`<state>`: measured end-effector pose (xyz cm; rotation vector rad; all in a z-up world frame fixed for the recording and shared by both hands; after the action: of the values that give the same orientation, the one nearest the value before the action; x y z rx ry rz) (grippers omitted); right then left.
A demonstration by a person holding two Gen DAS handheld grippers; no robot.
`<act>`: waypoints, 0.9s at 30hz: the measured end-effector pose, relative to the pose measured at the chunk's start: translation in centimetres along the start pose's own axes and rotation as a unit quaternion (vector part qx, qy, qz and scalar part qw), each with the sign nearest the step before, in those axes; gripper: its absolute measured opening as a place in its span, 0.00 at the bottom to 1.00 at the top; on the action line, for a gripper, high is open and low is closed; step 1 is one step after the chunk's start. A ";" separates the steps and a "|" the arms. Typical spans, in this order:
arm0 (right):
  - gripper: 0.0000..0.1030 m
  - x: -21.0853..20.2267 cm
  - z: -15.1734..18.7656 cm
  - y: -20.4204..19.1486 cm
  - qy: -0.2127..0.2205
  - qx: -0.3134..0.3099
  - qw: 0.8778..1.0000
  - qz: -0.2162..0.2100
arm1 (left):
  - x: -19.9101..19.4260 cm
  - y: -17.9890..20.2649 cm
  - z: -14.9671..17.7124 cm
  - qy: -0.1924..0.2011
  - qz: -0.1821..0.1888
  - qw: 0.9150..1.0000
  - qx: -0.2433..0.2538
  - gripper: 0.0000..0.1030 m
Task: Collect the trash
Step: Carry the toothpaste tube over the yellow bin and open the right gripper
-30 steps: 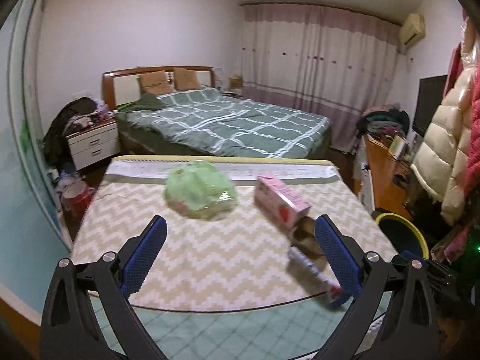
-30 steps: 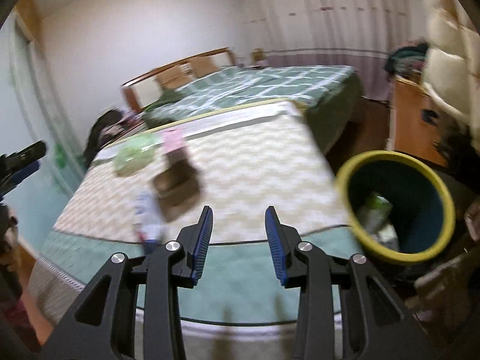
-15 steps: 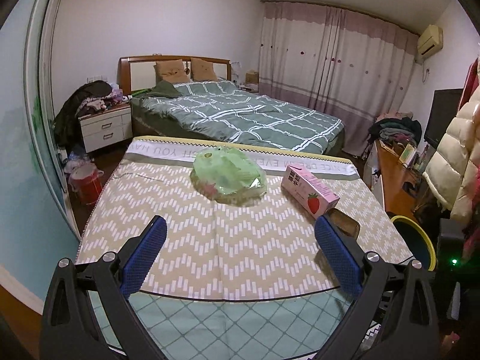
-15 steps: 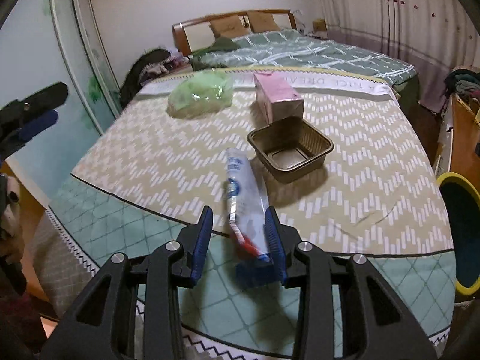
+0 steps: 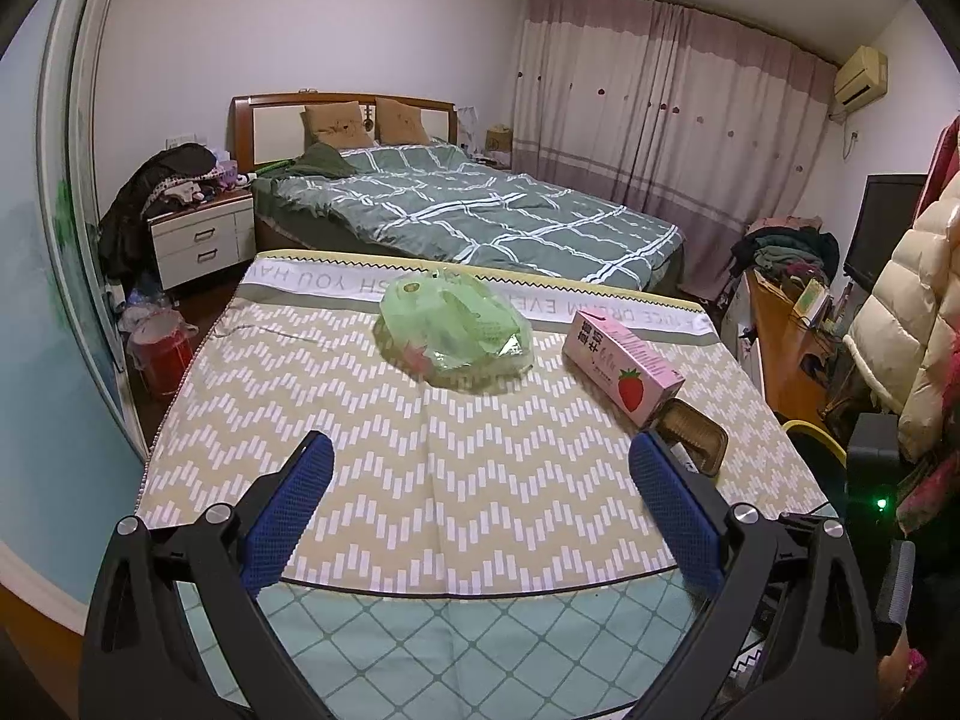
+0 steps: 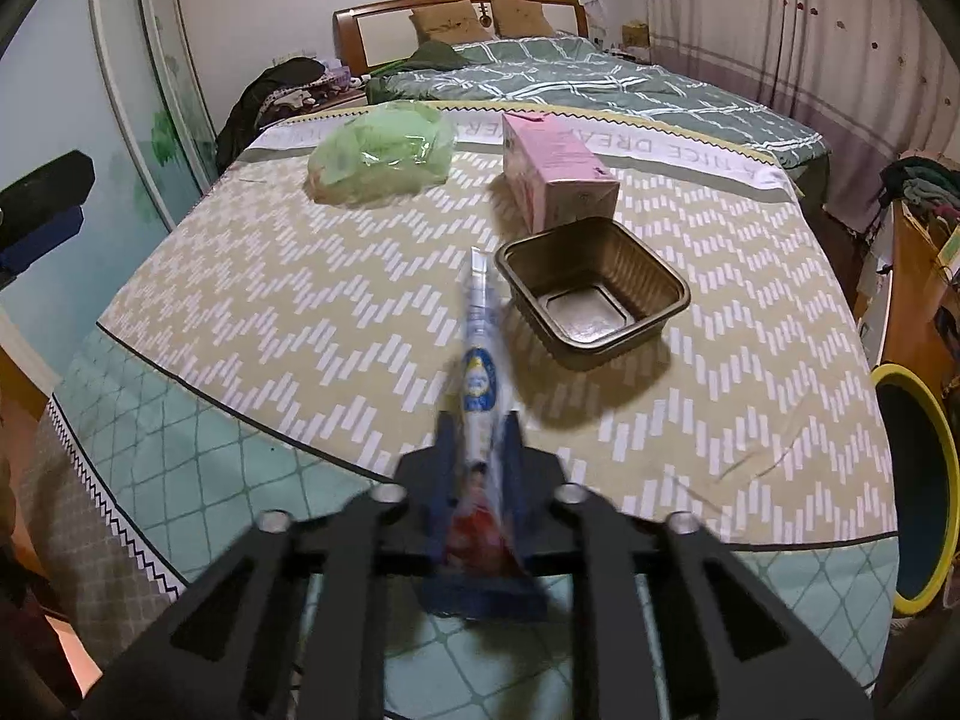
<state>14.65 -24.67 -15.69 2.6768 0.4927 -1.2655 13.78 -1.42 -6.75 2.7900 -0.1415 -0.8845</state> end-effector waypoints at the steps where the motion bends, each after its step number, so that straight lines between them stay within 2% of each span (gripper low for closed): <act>1: 0.11 0.0 0.0 0.0 0.000 0.001 1.000 -0.003 | 0.0 0.0 0.0 0.000 0.000 1.000 0.000 0.94; 8: 0.10 -2.1 0.4 -0.3 0.022 0.004 0.999 -0.029 | 0.3 0.1 0.2 -0.004 0.002 1.000 0.004 0.94; 14: 0.10 -4.6 0.3 1.4 0.054 0.028 0.998 -0.019 | 0.5 1.2 0.3 -0.008 0.009 1.000 0.015 0.94; 22: 0.10 -6.9 1.4 8.9 0.084 0.108 0.990 0.045 | 0.6 3.1 0.4 -0.016 0.019 0.999 0.033 0.94; 27: 0.10 -8.4 3.1 14.9 0.093 0.167 0.976 0.107 | 1.1 4.5 0.6 -0.024 0.029 0.998 0.047 0.94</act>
<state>12.67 -41.39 -11.40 3.0401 0.0020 -1.1291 14.19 -6.10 -6.79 2.8358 -0.2757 -0.9548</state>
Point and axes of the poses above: each gripper's, at about its wrist camera, not at the fingertips, and x roughly the way its jaws point, y to its right, z to its underside, the point moved 1 cm from there along x, roughly the way its jaws point, and after that the axes turned 5 degrees about -x, right-handed, at the moved point
